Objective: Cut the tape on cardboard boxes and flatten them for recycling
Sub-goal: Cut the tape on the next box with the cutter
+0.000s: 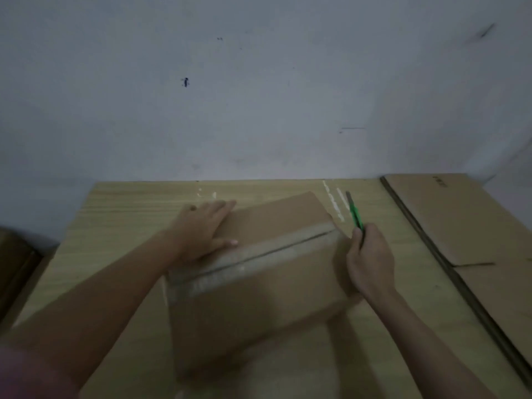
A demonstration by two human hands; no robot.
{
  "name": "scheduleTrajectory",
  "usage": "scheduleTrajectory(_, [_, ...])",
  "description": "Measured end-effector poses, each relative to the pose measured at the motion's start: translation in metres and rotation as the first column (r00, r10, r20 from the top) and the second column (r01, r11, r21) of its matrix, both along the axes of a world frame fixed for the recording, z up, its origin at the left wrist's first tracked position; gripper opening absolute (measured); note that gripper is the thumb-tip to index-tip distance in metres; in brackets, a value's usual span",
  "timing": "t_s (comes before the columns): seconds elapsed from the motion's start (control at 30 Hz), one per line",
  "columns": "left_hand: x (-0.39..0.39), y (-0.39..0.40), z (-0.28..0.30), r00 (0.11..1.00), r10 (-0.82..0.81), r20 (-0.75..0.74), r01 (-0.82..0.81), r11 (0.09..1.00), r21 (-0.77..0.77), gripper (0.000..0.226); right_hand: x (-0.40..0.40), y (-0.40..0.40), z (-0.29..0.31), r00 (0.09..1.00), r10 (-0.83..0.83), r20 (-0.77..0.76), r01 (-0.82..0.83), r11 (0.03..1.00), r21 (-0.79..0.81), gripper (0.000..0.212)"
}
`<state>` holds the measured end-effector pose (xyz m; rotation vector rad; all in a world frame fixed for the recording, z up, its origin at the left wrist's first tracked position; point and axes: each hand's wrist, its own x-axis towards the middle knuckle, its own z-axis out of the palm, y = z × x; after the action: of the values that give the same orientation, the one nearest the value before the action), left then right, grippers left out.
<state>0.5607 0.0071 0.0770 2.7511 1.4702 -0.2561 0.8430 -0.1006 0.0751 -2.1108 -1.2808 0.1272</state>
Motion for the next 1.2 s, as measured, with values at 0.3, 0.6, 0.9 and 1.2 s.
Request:
scheduleTrajectory(0.3, [0.093, -0.096, -0.013, 0.871, 0.051, 0.489, -0.144, 0.978, 0.153, 0.048, -0.038, -0.039, 0.000, 0.505, -0.134, -0.853, 0.043, 0.991, -0.130, 0.018])
scheduleTrajectory(0.6, [0.052, -0.120, -0.047, 0.910, -0.014, 0.415, -0.050, 0.989, 0.142, 0.078, -0.079, -0.073, -0.017, 0.441, -0.008, -0.897, -0.089, 0.995, -0.053, 0.026])
scheduleTrajectory(0.9, [0.043, -0.118, -0.051, 0.898, -0.047, 0.438, -0.040, 0.981, 0.187, 0.077, -0.093, -0.066, -0.037, 0.531, 0.135, -0.837, -0.142, 0.988, 0.069, 0.058])
scheduleTrajectory(1.2, [0.045, -0.119, -0.052, 0.894, -0.030, 0.446, -0.073, 0.974, 0.213, 0.074, -0.091, -0.059, -0.026, 0.635, 0.104, -0.765, -0.245, 0.967, -0.073, 0.063])
